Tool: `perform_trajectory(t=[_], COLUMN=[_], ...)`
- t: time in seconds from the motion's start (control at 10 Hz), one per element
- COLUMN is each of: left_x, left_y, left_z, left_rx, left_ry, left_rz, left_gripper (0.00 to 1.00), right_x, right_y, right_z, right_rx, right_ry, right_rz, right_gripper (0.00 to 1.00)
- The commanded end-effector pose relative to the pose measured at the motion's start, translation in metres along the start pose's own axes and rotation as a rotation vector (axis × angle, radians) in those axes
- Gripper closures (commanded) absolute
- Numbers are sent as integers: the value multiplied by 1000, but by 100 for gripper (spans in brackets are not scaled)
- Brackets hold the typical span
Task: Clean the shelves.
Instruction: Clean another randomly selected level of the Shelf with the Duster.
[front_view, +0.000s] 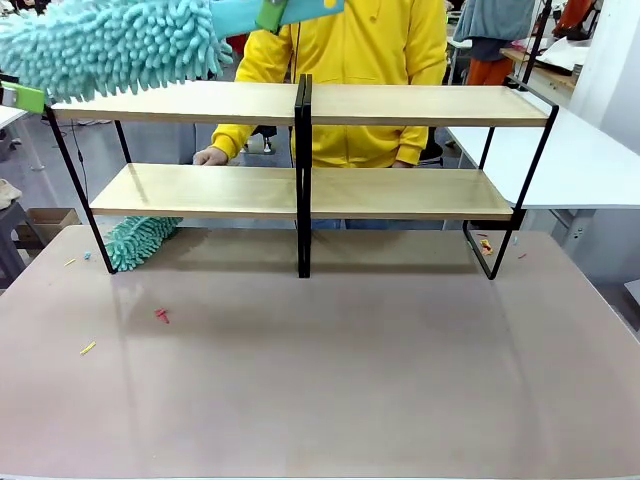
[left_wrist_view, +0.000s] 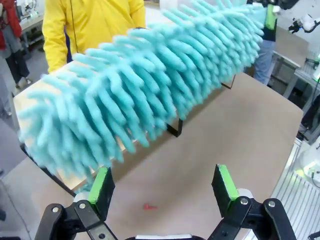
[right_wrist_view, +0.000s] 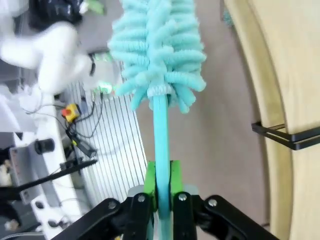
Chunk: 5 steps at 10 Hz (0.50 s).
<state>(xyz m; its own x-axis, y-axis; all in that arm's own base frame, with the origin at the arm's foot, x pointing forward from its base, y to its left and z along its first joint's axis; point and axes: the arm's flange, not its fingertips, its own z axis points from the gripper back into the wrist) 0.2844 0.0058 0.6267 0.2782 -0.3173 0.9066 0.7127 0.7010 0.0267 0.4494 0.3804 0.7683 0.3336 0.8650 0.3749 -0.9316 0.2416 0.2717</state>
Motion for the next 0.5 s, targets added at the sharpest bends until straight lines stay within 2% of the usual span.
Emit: perform_trajectory(t=[0.0,0.1,0.2,0.3,0.4], left_x=[0,0,0,0,0], left_y=[0,0,0,0,0], left_z=[-1,-1,-1,-1,-1], left_rx=[3,3,3,3,3], left_ry=[-3,-3,-3,-3,-3], left_rz=[-1,-1,-1,-1,-1], left_gripper=[0,0,0,0,0], right_x=[-23,-36,-57,-87,-125], right_y=[7,9,17,30,49], right_z=[-11,1,18,37,55], right_rx=[-14,-38,-53,-117,-189], right_ry=[-86,-191,-322,-435,-505], right_rz=[-122,-214,-250,-351,-431], right_gripper=[87,87,87,87,87])
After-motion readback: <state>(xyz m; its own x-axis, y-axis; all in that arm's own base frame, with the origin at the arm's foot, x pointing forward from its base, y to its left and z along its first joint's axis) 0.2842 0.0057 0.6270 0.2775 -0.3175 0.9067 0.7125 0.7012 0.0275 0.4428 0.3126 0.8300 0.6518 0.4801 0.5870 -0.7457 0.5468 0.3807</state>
